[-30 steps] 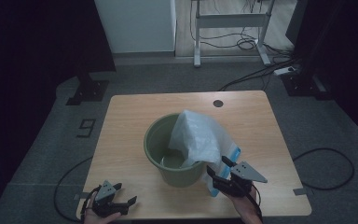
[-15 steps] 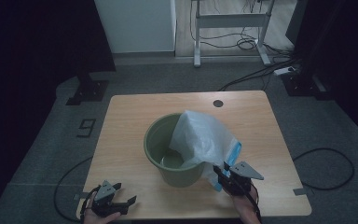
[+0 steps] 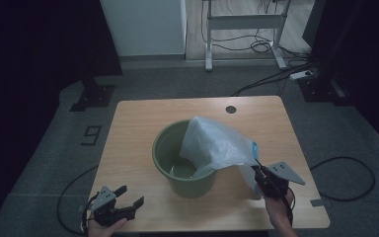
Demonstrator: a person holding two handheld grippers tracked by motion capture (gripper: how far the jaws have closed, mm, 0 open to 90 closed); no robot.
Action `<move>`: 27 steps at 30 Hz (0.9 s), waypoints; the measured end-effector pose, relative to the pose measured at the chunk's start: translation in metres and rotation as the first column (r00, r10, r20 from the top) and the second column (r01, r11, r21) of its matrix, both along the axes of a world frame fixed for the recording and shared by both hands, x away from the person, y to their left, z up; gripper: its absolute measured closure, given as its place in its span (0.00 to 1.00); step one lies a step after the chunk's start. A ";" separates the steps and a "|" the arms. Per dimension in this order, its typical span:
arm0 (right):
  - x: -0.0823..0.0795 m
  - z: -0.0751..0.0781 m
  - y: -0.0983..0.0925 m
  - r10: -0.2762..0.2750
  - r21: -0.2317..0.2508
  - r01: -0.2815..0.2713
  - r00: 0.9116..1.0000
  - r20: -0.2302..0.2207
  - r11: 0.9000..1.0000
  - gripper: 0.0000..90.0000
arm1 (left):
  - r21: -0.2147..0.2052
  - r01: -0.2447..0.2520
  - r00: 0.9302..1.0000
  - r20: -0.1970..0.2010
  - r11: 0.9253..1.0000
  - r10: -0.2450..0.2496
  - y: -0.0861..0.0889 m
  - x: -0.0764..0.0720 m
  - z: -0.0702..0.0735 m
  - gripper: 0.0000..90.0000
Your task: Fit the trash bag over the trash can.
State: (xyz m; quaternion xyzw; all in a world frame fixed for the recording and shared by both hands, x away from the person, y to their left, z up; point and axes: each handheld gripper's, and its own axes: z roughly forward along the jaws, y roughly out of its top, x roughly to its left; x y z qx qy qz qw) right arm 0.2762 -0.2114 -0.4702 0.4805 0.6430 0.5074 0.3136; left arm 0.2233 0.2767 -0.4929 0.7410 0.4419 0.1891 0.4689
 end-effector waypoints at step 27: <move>-0.007 0.102 0.049 0.181 -0.029 -0.179 0.969 0.169 0.983 0.98 | -0.036 -0.024 0.972 0.231 0.999 0.032 -0.078 -0.002 0.111 0.17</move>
